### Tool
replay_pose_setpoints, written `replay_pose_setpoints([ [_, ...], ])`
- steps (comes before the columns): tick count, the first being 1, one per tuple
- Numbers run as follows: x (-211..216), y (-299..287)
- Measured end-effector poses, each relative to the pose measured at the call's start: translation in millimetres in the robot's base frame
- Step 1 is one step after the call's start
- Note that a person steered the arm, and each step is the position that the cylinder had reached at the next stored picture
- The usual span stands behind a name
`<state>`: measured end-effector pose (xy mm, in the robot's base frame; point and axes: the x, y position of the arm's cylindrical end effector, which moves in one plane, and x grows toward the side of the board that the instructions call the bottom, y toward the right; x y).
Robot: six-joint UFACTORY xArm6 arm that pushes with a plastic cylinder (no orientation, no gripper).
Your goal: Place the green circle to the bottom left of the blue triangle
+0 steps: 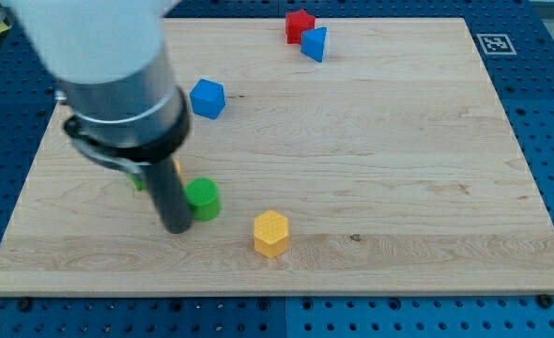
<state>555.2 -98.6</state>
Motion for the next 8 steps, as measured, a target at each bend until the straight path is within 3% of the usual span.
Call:
replay_pose_setpoints([
  [3,-18.9,63.6],
  [5,18.9,60.5],
  [8,4.8,31.0],
])
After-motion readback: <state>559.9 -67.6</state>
